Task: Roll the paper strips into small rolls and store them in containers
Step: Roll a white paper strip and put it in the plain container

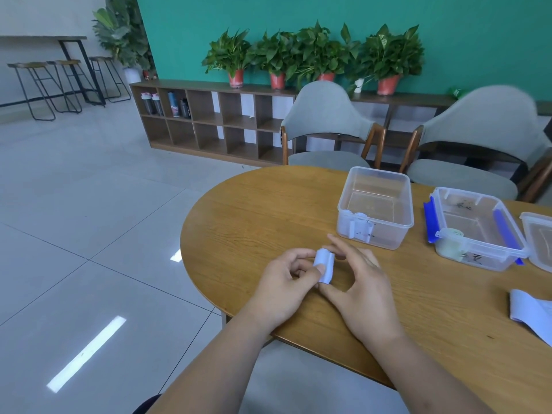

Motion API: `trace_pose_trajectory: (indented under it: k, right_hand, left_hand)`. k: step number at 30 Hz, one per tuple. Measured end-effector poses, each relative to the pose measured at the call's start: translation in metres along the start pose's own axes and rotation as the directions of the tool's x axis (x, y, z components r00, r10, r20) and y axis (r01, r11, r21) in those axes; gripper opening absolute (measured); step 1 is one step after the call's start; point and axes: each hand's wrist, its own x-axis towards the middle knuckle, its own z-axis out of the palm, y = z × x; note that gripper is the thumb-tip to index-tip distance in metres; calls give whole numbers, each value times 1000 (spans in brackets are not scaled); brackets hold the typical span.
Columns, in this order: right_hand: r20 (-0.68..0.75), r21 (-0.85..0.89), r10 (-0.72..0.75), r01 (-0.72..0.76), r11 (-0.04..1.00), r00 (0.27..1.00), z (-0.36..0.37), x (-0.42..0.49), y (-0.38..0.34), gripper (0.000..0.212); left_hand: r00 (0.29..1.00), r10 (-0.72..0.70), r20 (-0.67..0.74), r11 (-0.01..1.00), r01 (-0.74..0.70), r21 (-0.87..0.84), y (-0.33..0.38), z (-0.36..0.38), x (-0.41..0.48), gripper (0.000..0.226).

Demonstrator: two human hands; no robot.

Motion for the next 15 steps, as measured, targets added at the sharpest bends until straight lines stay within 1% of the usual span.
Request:
trace_pose_trajectory:
  k: [6, 10, 12, 15]
  right_hand:
    - [12, -16, -68, 69, 998, 998, 0, -1, -2, 85]
    - [14, -10, -58, 58, 998, 998, 1, -1, 0, 86]
    - [3, -7, -47, 47, 999, 999, 1, 0, 1, 84]
    - [-18, -23, -55, 55, 998, 998, 1, 0, 2, 72]
  left_hand:
    - [1000, -10, -5, 999, 10, -38, 1, 1, 0, 29]
    - [1000, -21, 1, 1000, 21, -17, 3, 2, -1, 28]
    - [1000, -26, 1, 1000, 26, -6, 4, 2, -2, 27]
    - [999, -33, 3, 999, 33, 5, 5, 2, -2, 27]
